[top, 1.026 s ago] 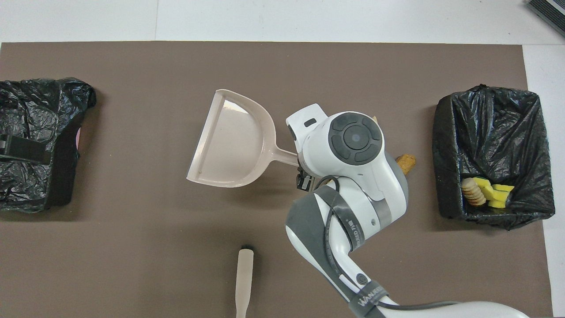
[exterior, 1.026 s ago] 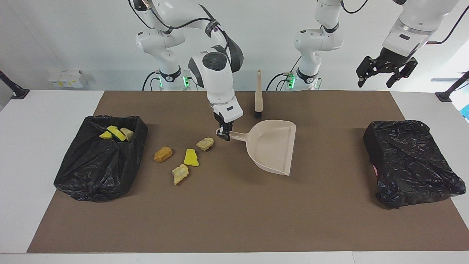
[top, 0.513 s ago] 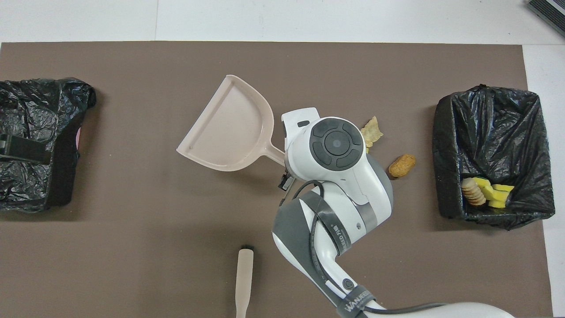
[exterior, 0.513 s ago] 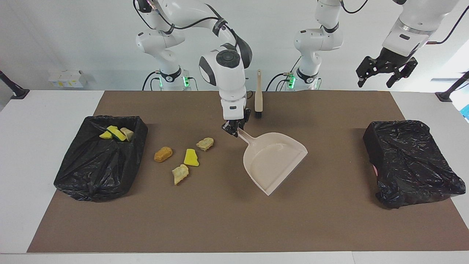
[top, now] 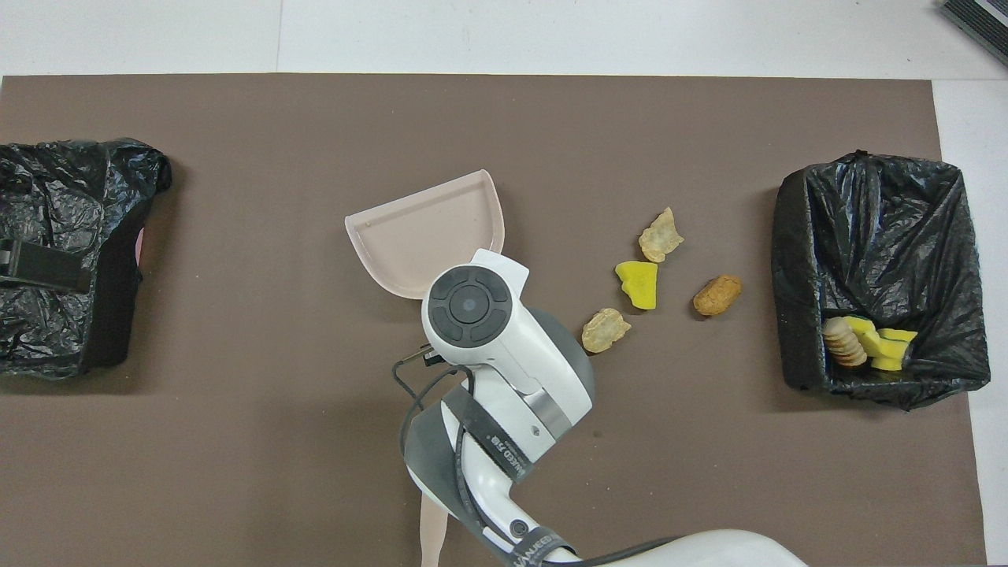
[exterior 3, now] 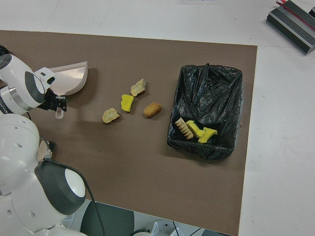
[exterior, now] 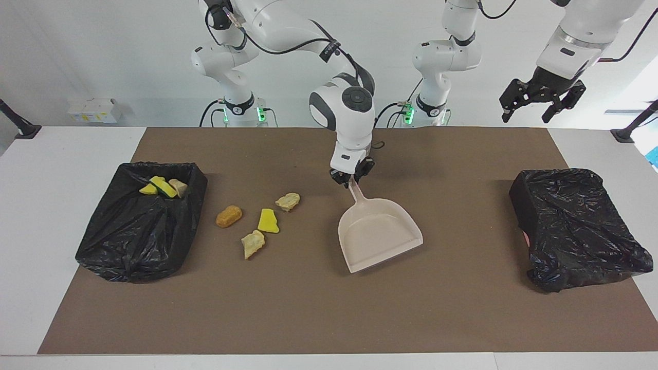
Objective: Sweep and dump trash in bin
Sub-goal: 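Lower the dustpan onto the mat center with the right gripper and release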
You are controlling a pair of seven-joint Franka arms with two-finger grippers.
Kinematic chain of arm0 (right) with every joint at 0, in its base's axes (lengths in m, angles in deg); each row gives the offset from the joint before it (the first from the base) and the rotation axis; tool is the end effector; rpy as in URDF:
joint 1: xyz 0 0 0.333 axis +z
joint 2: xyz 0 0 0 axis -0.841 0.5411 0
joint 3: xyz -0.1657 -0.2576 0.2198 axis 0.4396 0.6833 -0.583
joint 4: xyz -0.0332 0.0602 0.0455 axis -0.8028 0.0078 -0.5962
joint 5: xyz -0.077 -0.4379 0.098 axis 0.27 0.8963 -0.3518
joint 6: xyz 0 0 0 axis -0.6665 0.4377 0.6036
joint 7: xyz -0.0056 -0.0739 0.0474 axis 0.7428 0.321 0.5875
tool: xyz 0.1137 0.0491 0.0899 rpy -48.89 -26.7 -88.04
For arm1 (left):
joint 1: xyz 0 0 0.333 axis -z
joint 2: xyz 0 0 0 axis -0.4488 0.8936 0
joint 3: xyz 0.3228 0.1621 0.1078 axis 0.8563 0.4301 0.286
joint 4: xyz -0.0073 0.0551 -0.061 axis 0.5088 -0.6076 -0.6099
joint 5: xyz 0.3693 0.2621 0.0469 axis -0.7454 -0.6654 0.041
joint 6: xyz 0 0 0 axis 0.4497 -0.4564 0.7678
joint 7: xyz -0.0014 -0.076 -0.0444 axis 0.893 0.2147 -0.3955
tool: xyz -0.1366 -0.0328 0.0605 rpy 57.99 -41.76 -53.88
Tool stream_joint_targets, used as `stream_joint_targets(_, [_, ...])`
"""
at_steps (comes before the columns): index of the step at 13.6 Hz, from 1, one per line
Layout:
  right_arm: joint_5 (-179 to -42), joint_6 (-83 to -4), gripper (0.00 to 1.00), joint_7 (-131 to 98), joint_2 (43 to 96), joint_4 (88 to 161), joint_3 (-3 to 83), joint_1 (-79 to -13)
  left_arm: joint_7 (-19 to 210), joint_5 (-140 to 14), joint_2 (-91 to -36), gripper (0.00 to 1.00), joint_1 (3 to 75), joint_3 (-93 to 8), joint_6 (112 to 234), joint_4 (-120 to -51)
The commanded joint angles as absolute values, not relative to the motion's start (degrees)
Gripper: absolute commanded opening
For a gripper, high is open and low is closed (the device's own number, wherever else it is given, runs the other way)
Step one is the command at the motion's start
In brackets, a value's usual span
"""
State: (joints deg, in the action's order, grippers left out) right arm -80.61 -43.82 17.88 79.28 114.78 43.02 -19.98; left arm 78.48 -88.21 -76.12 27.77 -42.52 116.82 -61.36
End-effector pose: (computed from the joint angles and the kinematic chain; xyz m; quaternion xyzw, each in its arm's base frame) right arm 0.5635 0.4925 0.3393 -0.9914 -0.1282 0.0242 0.0107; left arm 0.5837 -0.0417 0.6983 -0.9989 0.0464 0.0031 0.0046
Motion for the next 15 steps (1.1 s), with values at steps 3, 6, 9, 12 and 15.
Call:
stream_joint_targets(3, [-79.88,-40.43,0.00,34.82,85.01,106.97,42.99,-18.31,78.18,-87.48,-76.19,1.00,27.02,-42.87,116.71,-60.78])
stream_joint_targets(6, [-78.23,-39.83,1.00,34.85,84.83,106.98,42.99,-18.14,78.10,-87.48,-76.19,1.00,27.02,-42.87,116.71,-60.78])
stream_joint_targets(9, [-77.95,-40.96,1.00,34.67,84.05,107.24,42.99,-17.69,78.18,-87.48,-76.19,1.00,27.02,-42.87,116.71,-60.78])
stream_joint_targets(12, [-78.74,-38.95,1.00,32.13,81.68,108.02,43.07,-18.93,78.18,-87.48,-76.19,1.00,27.02,-42.87,116.71,-60.78])
stream_joint_targets(15, [-80.05,-37.62,1.00,33.51,78.43,111.18,41.59,-18.31,78.10,-87.48,-76.19,1.00,27.02,-42.87,116.71,-60.78])
